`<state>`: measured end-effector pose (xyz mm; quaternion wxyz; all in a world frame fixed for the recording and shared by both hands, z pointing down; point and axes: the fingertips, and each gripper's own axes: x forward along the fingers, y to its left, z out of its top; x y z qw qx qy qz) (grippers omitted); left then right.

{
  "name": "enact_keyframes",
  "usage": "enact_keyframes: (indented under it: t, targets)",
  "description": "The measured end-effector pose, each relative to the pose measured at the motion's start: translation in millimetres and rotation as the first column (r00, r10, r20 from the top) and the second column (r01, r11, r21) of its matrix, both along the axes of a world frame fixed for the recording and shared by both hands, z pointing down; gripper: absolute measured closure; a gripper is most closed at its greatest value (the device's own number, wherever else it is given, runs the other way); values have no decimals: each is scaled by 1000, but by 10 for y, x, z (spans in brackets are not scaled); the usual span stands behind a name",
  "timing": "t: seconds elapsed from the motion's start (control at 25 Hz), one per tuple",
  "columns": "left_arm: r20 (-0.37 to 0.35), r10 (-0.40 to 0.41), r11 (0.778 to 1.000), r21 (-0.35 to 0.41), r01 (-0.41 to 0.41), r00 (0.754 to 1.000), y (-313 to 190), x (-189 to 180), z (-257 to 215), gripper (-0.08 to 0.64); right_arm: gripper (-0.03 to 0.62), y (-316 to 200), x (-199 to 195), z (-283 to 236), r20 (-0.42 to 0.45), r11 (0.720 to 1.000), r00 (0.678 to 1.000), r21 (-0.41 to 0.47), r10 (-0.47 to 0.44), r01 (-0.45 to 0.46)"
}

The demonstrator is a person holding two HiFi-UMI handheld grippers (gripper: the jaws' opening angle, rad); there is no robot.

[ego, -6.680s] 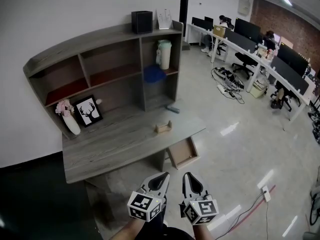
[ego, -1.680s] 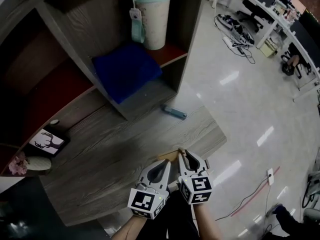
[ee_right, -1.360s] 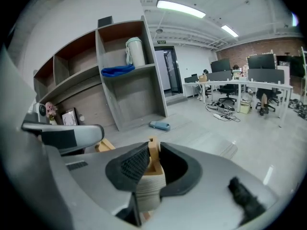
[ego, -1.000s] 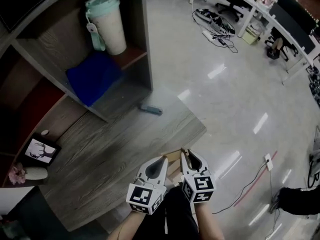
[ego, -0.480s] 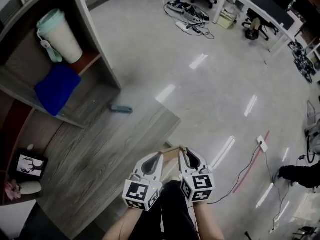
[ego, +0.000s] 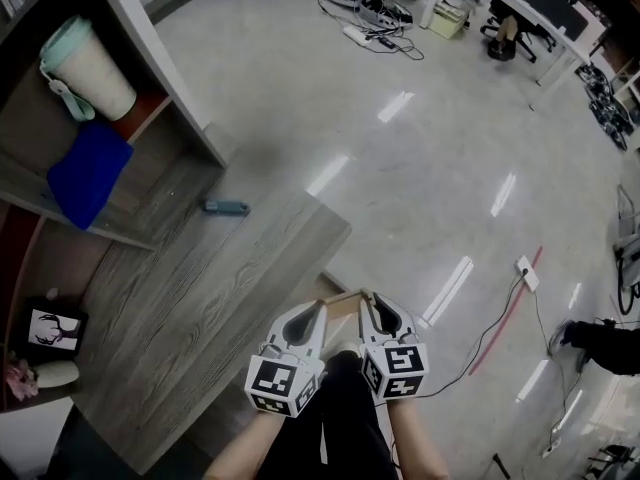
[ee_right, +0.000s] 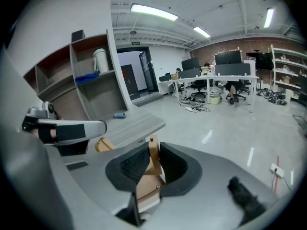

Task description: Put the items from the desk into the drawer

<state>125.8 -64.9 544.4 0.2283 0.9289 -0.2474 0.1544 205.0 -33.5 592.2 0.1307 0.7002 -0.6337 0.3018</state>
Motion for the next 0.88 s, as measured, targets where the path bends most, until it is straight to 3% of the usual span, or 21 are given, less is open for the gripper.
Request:
enact_keyframes:
  t: [0.2,0.56,0.88]
  targets:
    - [16,-21,998,-51,22,1000,85,-84,245,549,523,3,-92,237,32,999,999,-18,-35,36]
    - [48,-58,997,-52,61,997,260,-316,745,549,523,-19,-267,692,13,991,991,-12,-136,136]
    - [68,-74,993,-81,80,995,398,-500,1355,549,523,98,-529,1369,8,975,977,-60,-212,212]
